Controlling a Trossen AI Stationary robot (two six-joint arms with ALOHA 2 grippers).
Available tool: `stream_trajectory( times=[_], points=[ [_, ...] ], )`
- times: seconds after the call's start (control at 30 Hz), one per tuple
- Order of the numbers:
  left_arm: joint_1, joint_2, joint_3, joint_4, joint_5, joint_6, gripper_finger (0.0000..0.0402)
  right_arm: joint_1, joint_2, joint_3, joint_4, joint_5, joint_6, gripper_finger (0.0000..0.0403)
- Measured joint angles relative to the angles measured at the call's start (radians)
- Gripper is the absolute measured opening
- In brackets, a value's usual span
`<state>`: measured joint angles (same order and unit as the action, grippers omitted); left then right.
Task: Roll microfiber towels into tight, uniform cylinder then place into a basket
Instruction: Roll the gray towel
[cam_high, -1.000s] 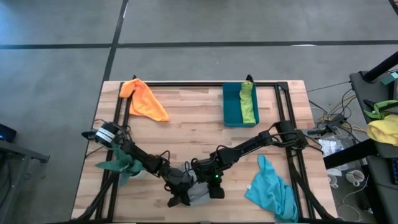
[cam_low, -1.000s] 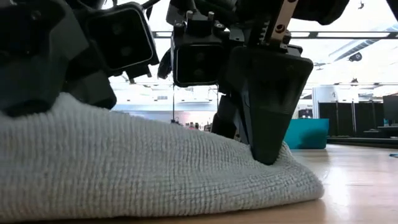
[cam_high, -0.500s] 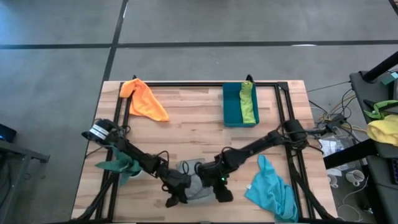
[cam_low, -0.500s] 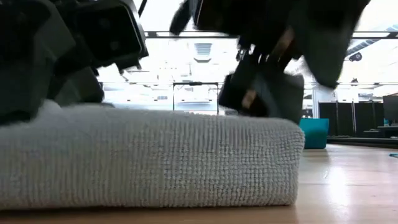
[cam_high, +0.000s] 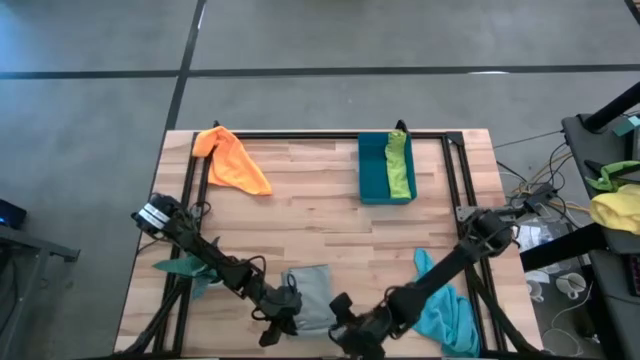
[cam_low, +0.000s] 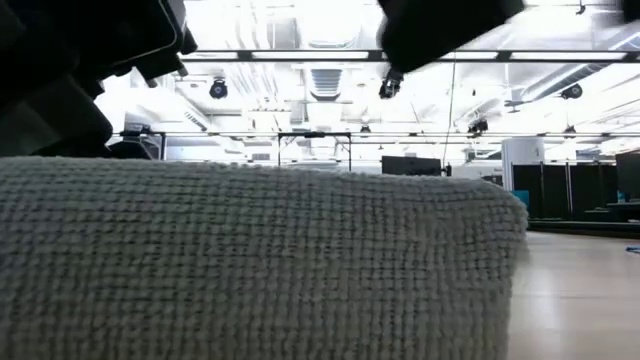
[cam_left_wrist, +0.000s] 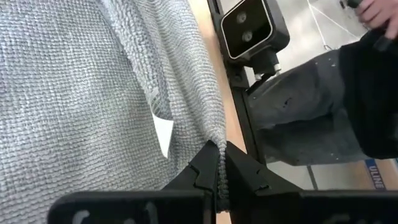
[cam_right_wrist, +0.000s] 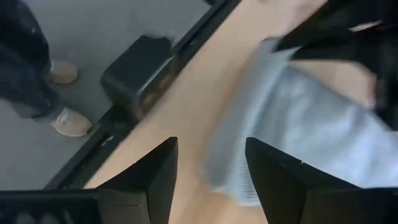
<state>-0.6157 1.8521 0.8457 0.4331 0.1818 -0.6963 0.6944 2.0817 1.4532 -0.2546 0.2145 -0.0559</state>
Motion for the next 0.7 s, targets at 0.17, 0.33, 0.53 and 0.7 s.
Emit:
stream_trajectory(
  times=[0.17, 0.33, 0.53, 0.7],
  points=[
    [-0.015, -0.003, 0.012, 0.001, -0.001, 0.006, 0.0000, 0.004, 0.059, -0.003, 0.002, 0.031, 0.073, 0.0187],
    [-0.025, -0.003, 0.014, -0.006, -0.001, 0.006, 0.0000, 0.006, 0.051, 0.010, -0.011, 0.083, 0.159, 0.0188],
    [-0.028, -0.003, 0.014, -0.009, -0.007, 0.004, 0.0000, 0.008, 0.036, 0.012, 0.008, 0.109, 0.156, 0.0189],
    [-0.028, -0.005, 0.017, -0.004, -0.008, 0.002, 0.0000, -0.013, 0.079, 0.008, 0.039, 0.092, 0.166, 0.0196]
  ],
)
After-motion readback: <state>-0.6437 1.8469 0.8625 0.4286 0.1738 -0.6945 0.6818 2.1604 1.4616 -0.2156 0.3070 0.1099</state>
